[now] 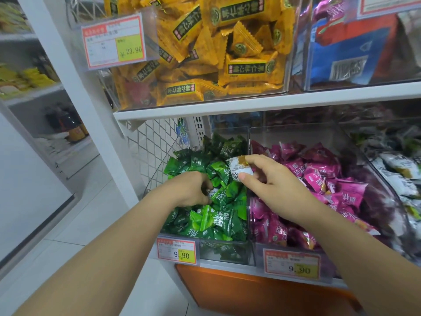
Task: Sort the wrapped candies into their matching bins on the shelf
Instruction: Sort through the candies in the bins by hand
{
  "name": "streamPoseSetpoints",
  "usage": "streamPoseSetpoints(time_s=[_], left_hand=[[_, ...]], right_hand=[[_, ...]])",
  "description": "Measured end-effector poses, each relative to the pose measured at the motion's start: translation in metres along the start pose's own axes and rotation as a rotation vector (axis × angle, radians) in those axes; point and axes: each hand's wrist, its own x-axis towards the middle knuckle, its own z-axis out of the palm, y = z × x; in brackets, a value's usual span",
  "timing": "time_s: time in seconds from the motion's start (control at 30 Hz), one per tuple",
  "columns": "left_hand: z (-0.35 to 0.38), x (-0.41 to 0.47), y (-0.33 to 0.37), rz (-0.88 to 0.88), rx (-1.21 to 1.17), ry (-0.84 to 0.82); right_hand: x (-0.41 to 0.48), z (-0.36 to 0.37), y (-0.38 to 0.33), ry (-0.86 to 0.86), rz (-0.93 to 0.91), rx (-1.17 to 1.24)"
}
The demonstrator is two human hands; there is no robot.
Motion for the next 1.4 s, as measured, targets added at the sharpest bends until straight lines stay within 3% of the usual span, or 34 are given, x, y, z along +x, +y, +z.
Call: streamPoseSetpoints(time_s=[0.4,0.57,0.73,0.97,1.17,1.3,1.4], left_hand=[[-0.006,0.003,0.0,0.028,-0.117,-0.155],[-0.004,-0.001,-0.004,0.046,-0.124,-0.074],[-0.016,-0.024,-0.006,0.164,-0.184,0.062],[-0.042,-0.066,0.022,0.308,-0.625,0.278],[-0.022,-0.068,0.075,0.377,-0.826,0.205],[-0.01,-0.063,0.113,0.434,-0.999,0.146],[-0.004,-0.058,0.139,0.478,-1.105,0.096]], right_hand=[[-0.002,0.0,-0.002,-0.015,0.024,-0.019],[-0.001,-0.001,-0.001,-0.013,0.04,0.063],[-0.001,-0.01,-0.004,0.123,0.063,0.201],[-0.011,-0.027,-0.007,0.117,0.159,0.359],[-0.032,-0.058,-0.014,0.179,0.092,0.384],[-0.048,-0.086,-0.009,0.104,0.122,0.573],[-0.059,-0.107,-0.001,0.158,0.083,0.486]])
